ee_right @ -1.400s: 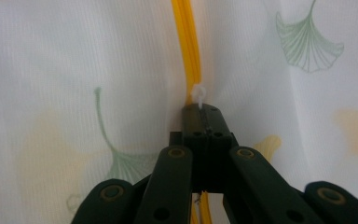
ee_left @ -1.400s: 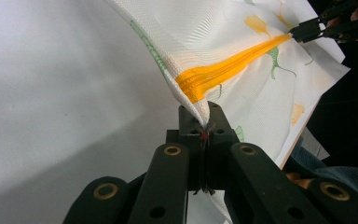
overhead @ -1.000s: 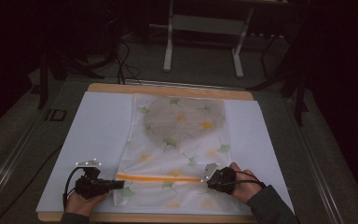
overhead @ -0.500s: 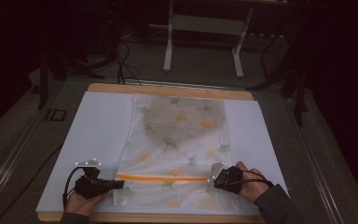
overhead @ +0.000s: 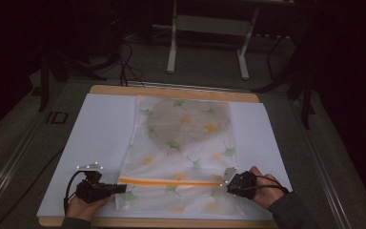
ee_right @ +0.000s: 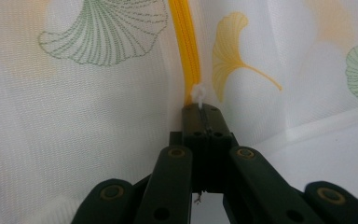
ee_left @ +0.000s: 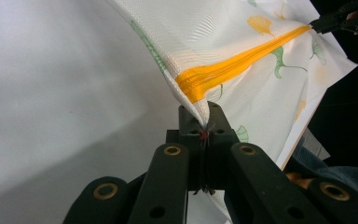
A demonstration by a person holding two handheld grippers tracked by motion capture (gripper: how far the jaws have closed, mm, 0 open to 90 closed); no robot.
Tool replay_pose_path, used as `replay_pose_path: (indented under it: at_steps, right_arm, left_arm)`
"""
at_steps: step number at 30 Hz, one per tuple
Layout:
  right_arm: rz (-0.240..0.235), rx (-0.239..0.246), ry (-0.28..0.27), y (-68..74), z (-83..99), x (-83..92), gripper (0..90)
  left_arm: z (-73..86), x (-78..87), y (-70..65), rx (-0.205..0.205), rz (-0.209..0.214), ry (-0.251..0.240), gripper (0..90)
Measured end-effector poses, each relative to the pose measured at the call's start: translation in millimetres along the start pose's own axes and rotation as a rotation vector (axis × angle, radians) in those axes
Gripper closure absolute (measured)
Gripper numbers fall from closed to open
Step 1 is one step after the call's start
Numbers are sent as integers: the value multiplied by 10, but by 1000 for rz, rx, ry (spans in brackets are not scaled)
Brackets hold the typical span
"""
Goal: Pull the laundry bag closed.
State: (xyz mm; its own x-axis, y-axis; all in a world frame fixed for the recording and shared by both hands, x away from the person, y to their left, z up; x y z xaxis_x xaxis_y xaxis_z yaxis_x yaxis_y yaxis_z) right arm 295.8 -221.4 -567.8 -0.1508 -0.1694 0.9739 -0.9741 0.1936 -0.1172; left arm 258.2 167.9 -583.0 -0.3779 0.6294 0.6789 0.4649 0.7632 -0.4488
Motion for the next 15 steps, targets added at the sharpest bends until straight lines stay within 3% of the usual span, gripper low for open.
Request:
replay_pose_path:
  at_steps: [7, 9, 15]
  right_arm:
    - [1, 5, 11, 15, 30, 35, 900]
    - [42, 7, 63, -26, 92, 31, 900]
    - [26, -27, 29, -25, 206, 50, 900]
  left_arm:
    - [10, -8, -2, -4, -6, 10, 886]
    - [11, 7, 19, 6, -4, 4, 886]
    - [16, -4, 10, 2, 0, 8, 886]
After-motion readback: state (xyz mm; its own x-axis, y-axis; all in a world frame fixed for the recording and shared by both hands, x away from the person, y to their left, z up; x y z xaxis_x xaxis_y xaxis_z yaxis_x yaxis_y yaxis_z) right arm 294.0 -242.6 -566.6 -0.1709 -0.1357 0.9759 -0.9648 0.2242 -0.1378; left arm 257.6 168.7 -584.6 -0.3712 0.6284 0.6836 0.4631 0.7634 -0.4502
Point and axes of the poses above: each handheld gripper's, and its own axes: x roughly backward along the jaws, z roughly out of its underside, y roughly to its left, the point moved 8 cm from there along -x, roughly forward along the jaws, and after that the axes turned 9 degrees about -z, right-handed, at the moved point
